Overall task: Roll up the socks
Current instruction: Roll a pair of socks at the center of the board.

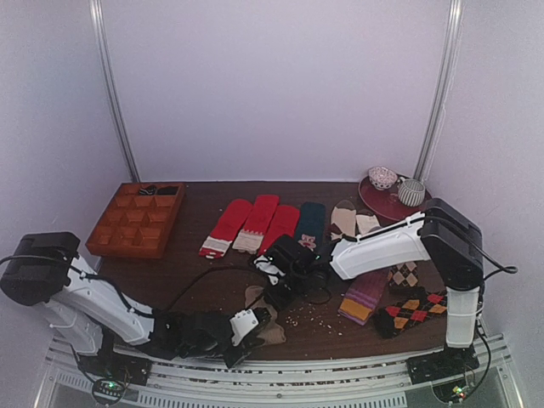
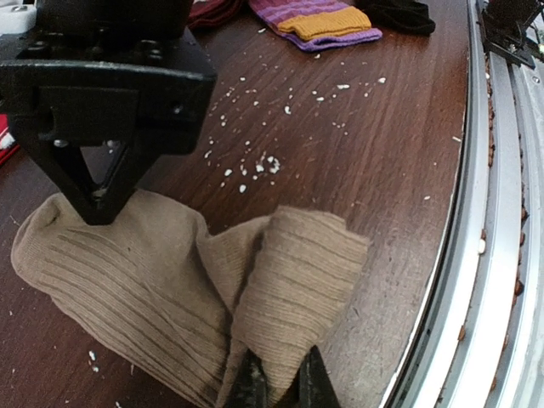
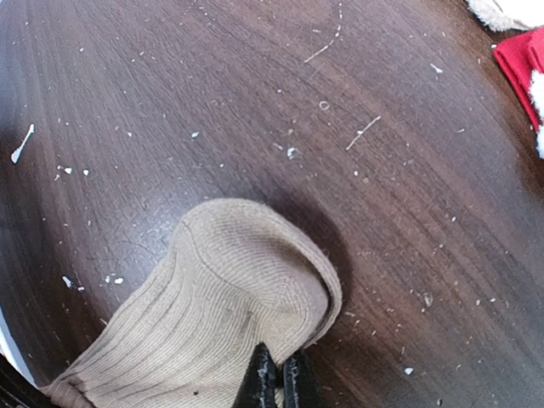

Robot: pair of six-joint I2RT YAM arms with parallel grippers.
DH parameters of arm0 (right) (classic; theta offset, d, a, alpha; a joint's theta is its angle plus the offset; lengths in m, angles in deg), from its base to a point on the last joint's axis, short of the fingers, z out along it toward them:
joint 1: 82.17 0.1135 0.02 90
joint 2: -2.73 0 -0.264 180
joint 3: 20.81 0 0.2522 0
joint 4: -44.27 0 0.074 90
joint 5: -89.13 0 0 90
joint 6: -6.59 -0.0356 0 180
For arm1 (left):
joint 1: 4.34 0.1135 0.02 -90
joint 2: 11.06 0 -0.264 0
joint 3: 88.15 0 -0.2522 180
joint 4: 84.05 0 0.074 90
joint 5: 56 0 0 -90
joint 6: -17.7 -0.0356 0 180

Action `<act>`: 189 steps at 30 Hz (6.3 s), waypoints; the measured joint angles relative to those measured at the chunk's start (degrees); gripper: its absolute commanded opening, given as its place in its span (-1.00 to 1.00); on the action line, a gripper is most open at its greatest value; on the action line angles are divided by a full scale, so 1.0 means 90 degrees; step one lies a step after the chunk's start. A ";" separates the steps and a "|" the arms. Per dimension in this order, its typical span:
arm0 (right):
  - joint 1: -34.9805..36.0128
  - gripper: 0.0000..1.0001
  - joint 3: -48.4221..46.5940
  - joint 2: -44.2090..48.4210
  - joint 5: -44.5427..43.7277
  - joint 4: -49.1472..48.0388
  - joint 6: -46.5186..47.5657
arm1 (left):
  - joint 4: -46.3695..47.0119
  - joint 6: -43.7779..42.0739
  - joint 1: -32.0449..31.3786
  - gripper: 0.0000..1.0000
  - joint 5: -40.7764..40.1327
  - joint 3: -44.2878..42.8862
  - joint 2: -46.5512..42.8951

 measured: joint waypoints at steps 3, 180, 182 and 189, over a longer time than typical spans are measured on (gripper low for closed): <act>-0.0034 -0.86 0.0000 0.0000 0.0019 -0.0019 0.0056 | -0.0034 0.0000 0.0362 -1.00 0.0641 -0.0036 -0.0002; 0.0935 -0.44 0.3852 0.2397 0.0896 -0.3055 0.4245 | 0.4583 0.1576 0.1661 -1.00 0.4041 0.0471 0.2404; 0.0933 -0.55 0.3687 0.2285 0.0889 -0.2844 0.4119 | 0.4556 0.1554 0.1664 -0.93 0.4051 0.0457 0.2402; 0.0899 -0.62 0.3266 0.2098 0.0925 -0.2181 0.3410 | 0.4090 0.1319 0.1647 0.05 0.3910 0.0289 0.2198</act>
